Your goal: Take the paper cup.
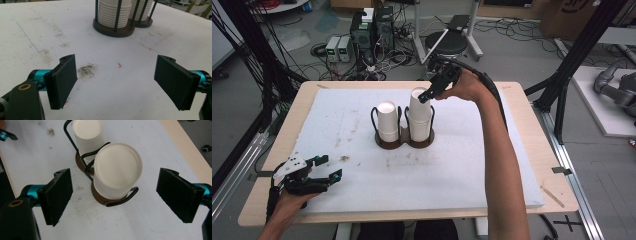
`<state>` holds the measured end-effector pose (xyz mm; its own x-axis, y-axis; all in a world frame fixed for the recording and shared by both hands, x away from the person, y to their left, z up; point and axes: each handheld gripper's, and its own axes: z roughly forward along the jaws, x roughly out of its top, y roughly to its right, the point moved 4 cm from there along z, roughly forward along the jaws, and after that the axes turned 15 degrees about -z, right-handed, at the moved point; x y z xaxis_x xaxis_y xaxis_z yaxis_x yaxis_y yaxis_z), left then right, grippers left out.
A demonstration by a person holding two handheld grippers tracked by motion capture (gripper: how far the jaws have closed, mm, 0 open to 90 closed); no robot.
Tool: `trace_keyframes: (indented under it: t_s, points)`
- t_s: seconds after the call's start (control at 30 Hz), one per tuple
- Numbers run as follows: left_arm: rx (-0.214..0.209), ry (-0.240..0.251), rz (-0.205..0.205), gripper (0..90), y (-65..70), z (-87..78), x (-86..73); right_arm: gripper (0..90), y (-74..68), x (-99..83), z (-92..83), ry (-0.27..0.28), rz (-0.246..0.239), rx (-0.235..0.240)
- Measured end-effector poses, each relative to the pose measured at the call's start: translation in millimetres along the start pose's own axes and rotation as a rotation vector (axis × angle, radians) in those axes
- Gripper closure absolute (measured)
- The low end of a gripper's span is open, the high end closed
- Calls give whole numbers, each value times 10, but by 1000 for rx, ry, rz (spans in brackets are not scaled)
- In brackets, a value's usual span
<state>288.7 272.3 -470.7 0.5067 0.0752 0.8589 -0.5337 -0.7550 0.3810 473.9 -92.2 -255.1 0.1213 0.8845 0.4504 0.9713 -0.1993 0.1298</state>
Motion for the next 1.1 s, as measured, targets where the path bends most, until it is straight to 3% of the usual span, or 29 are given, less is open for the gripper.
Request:
trace_keyframes:
  t_s: [0.03, 0.2, 0.3, 0.73, 0.9, 1.1]
  points:
    - [-1, -2, 0, 183, -1, 1, 0, 142, 7, 46, 43, -28, -9, 8]
    - [-5, -7, -7, 184, -4, 5, 1, 143, 34, 82, 145, -55, 0, 21]
    - [-4, -7, -9, 183, -5, 6, 1, 143, 44, 77, 241, -98, -2, 35]
    - [4, -5, -6, 183, 2, 9, 0, 155, 17, 124, 374, -142, -6, 53]
    - [3, -8, -4, 183, -3, 10, 2, 333, 39, 110, 400, -171, -19, 42]
    - [5, -12, -4, 184, -4, 13, 2, 341, 39, 92, 395, -161, 0, 40]
